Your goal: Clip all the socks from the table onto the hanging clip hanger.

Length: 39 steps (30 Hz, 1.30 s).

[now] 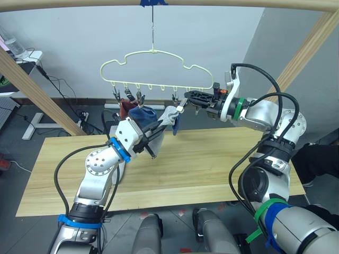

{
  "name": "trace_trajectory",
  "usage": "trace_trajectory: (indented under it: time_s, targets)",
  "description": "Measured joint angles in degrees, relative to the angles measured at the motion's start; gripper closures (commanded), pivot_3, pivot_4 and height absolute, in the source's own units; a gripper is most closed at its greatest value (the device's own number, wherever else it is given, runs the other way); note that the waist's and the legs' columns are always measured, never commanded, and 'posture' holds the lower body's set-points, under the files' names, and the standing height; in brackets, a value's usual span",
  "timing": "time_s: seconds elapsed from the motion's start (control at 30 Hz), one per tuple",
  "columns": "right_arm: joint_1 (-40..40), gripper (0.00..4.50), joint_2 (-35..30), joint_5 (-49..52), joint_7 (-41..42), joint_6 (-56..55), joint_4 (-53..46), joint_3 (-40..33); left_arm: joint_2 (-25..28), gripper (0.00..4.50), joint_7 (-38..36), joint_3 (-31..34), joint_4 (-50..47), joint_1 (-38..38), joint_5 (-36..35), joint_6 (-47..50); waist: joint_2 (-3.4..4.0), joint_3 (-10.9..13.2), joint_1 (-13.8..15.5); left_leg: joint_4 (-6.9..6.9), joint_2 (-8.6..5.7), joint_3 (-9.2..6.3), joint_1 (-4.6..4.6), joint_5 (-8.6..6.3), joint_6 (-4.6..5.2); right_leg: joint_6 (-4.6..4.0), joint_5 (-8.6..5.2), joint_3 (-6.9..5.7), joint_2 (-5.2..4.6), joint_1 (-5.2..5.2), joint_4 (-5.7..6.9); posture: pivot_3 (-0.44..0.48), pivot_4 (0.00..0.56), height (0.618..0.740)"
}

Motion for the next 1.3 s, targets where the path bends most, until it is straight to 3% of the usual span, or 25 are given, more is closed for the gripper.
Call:
trace_trajectory:
  time_s: [0.8,1.03,1.3]
  targets:
    - [2.68,3.83,-4.33,8.5,-1.38,-6.23,1.72,9.93,-0.02,4.48,0.0,-0.01,-1.84,-0.15,-0.19,1.46,-0.01,0.01,-0.06,0.0,0.0,0.01,-0.01,0.0,0.01,0.01,0.0,0.01,0.0,0.0,-0.02,0.002,0.263,0.74]
    - [3.05,3.83,-6.65,11.82,-2.39,-8.67,1.72,12.44,-0.62,4.48,1.97,0.17,-1.75,-1.04,-2.04,7.92,-0.03,0.02,-0.09,0.01,0.0,0.0,-0.01,0.0,0.01,0.01,0.0,0.0,0.01,0.0,-0.02,-0.004,0.26,0.74]
    - [4.73,3.83,-7.96,16.18,-3.7,-11.59,1.71,16.67,-1.19,4.48,2.49,0.1,-2.22,-1.9,-2.67,8.96,-0.03,0.02,-0.11,0.0,0.0,0.01,-0.03,0.0,0.01,0.01,0.0,0.01,0.01,0.0,-0.02,-0.001,0.256,0.74]
